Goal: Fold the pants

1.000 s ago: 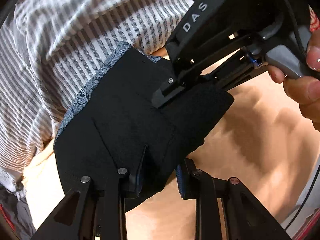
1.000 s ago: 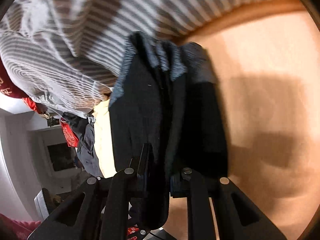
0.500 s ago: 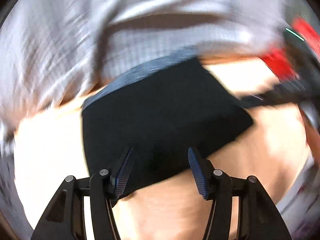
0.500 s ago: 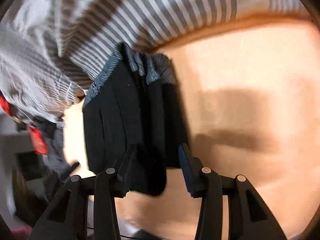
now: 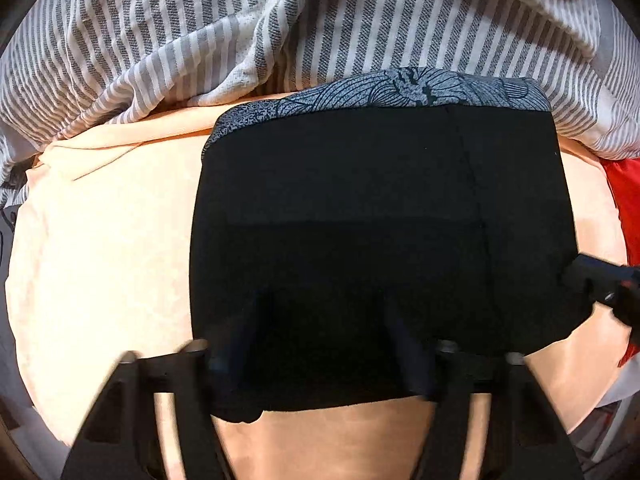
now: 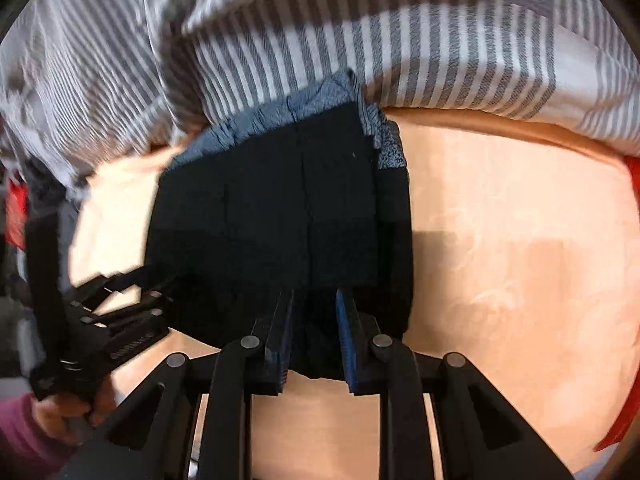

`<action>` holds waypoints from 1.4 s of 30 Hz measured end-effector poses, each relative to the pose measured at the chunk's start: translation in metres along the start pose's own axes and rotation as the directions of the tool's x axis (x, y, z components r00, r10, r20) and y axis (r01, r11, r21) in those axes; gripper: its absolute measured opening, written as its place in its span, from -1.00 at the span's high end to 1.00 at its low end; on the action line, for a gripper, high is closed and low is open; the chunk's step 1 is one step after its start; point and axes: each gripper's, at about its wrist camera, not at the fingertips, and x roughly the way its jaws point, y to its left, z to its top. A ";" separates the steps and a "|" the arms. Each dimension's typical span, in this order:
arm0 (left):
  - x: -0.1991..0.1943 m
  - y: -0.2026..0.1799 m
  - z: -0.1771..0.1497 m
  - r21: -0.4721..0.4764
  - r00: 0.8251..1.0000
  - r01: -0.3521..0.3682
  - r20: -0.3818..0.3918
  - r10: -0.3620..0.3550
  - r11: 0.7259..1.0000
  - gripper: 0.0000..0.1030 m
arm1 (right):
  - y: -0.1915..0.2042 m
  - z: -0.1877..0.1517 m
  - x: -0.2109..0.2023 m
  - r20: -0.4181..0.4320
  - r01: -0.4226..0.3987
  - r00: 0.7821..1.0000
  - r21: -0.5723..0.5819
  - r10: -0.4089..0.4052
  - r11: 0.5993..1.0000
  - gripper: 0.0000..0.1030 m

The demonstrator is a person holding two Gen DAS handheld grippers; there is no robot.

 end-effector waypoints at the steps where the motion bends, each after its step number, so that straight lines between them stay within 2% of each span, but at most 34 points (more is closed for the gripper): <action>1: 0.002 0.000 -0.001 -0.002 1.000 0.005 -0.004 -0.005 1.000 -0.48 | -0.001 -0.002 0.004 -0.010 0.018 1.000 -0.009 -0.018 1.000 0.56; 12: 0.013 -0.004 0.000 -0.004 1.000 0.009 -0.007 -0.009 1.000 -0.48 | -0.002 -0.001 0.020 -0.019 0.055 0.998 0.013 -0.054 0.998 0.55; 28: 0.016 -0.005 0.000 -0.002 1.000 0.013 -0.016 -0.013 1.000 -0.49 | -0.011 -0.006 0.014 -0.005 0.042 0.999 0.029 -0.041 0.999 0.53; 37: 0.017 0.001 0.006 -0.011 1.000 0.020 -0.013 -0.021 1.000 -0.50 | -0.018 -0.017 0.009 -0.015 0.011 1.000 0.075 -0.010 0.997 0.39; 40: 0.008 0.008 0.009 -0.034 1.000 0.022 0.006 -0.022 0.999 -0.50 | -0.018 -0.015 -0.002 0.020 0.014 1.000 0.086 -0.016 0.996 0.38; 42: 0.001 0.016 0.013 -0.049 0.999 0.016 0.030 -0.015 0.999 -0.49 | -0.016 -0.005 -0.018 0.097 0.025 0.995 0.077 -0.033 0.997 0.38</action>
